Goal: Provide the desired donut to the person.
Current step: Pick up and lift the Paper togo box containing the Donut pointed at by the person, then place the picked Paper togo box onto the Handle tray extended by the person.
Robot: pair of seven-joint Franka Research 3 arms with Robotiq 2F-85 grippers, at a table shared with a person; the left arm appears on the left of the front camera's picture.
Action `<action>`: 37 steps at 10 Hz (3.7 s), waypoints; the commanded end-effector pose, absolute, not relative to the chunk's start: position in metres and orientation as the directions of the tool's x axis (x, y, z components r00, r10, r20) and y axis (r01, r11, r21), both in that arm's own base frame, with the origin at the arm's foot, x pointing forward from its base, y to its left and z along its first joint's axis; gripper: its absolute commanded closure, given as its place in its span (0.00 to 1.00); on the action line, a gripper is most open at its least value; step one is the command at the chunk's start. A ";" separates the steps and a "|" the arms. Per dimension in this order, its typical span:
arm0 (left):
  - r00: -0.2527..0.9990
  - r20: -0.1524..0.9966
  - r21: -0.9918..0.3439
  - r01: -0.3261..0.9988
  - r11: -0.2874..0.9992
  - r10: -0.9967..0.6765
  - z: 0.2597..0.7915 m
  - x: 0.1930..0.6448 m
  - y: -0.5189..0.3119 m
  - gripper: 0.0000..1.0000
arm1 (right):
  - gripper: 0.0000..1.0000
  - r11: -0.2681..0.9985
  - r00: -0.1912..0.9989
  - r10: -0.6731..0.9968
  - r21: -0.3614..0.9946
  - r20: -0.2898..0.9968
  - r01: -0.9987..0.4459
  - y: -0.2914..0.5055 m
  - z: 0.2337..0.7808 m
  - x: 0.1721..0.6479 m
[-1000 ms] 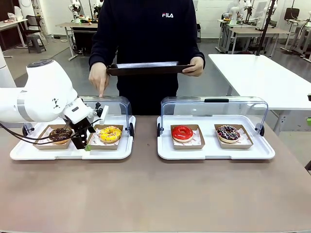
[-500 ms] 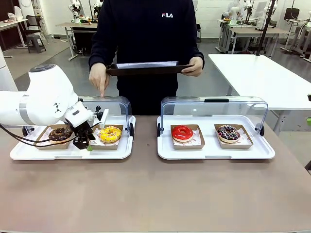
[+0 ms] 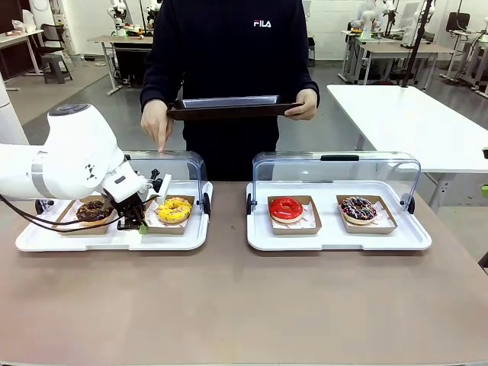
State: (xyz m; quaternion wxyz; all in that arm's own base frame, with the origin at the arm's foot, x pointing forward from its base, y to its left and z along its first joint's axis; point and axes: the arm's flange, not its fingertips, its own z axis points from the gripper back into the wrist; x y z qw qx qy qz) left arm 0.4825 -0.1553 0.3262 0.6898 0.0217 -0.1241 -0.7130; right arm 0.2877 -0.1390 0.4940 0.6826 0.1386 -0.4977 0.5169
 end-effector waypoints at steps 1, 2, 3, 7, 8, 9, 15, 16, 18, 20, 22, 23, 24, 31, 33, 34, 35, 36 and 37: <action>-0.030 0.134 0.207 0.978 -0.002 -0.991 0.324 0.479 -0.154 1.00 | 0.00 0.425 -0.054 0.555 -0.339 0.830 -0.839 -0.140 0.493 0.291; -0.033 0.135 0.206 0.979 -0.004 -0.990 0.324 0.478 -0.155 1.00 | 0.00 0.425 -0.054 0.555 -0.339 0.830 -0.839 -0.140 0.493 0.291; -0.035 0.135 0.202 0.979 -0.007 -0.990 0.323 0.477 -0.155 1.00 | 0.00 0.425 -0.054 0.555 -0.339 0.830 -0.839 -0.140 0.493 0.291; -0.078 0.158 0.221 0.974 -0.042 -0.984 0.328 0.469 -0.151 1.00 | 0.00 0.425 -0.054 0.555 -0.339 0.830 -0.839 -0.140 0.493 0.291; -0.087 0.177 0.252 0.967 -0.040 -0.980 0.338 0.460 -0.150 1.00 | 0.00 0.425 -0.054 0.555 -0.339 0.830 -0.839 -0.140 0.493 0.291; -0.098 0.191 0.270 0.962 -0.043 -0.977 0.353 0.448 -0.146 1.00 | 0.00 0.425 -0.054 0.555 -0.339 0.830 -0.839 -0.140 0.493 0.291; -0.020 0.232 0.197 0.980 0.027 -0.972 0.448 0.318 -0.125 1.00 | 0.00 0.425 -0.054 0.555 -0.339 0.830 -0.839 -0.140 0.493 0.291; 0.021 0.239 0.213 0.974 0.073 -0.971 0.470 0.299 -0.123 1.00 | 0.00 0.425 -0.054 0.555 -0.339 0.830 -0.839 -0.140 0.493 0.291; -0.020 0.203 0.289 0.957 0.040 -0.979 0.512 0.272 -0.125 1.00 | 0.00 0.425 -0.054 0.555 -0.339 0.830 -0.839 -0.140 0.493 0.291; -0.061 0.156 0.307 0.952 -0.010 -0.986 0.540 0.254 -0.123 1.00 | 0.00 0.425 -0.054 0.555 -0.339 0.830 -0.839 -0.140 0.493 0.291; -0.047 0.183 0.299 0.954 0.010 -0.982 0.548 0.269 -0.126 1.00 | 0.00 0.425 -0.054 0.555 -0.339 0.830 -0.839 -0.140 0.493 0.291; -0.047 0.183 0.299 0.954 0.010 -0.982 0.548 0.269 -0.126 1.00 | 0.00 0.425 -0.054 0.555 -0.339 0.830 -0.839 -0.140 0.493 0.291; -0.047 0.183 0.299 0.954 0.010 -0.982 0.548 0.269 -0.126 1.00 | 0.00 0.425 -0.054 0.555 -0.339 0.830 -0.839 -0.140 0.493 0.291; -0.047 0.183 0.299 0.954 0.010 -0.982 0.548 0.269 -0.126 1.00 | 0.00 0.425 -0.054 0.555 -0.339 0.830 -0.839 -0.140 0.493 0.291; -0.047 0.183 0.299 0.954 0.010 -0.982 0.548 0.269 -0.126 1.00 | 0.00 0.425 -0.054 0.555 -0.339 0.830 -0.839 -0.140 0.493 0.291; -0.047 0.183 0.299 0.954 0.010 -0.982 0.548 0.269 -0.126 1.00 | 0.00 0.425 -0.054 0.555 -0.339 0.830 -0.839 -0.140 0.493 0.291; -0.047 0.183 0.299 0.954 0.010 -0.982 0.548 0.269 -0.126 1.00 | 0.00 0.425 -0.054 0.555 -0.339 0.830 -0.839 -0.140 0.493 0.291; -0.047 0.183 0.299 0.954 0.010 -0.982 0.548 0.269 -0.126 1.00 | 0.00 0.425 -0.054 0.555 -0.339 0.830 -0.839 -0.140 0.493 0.291; -0.047 0.183 0.299 0.954 0.010 -0.982 0.548 0.269 -0.126 1.00 | 0.00 0.425 -0.054 0.555 -0.339 0.830 -0.839 -0.140 0.493 0.291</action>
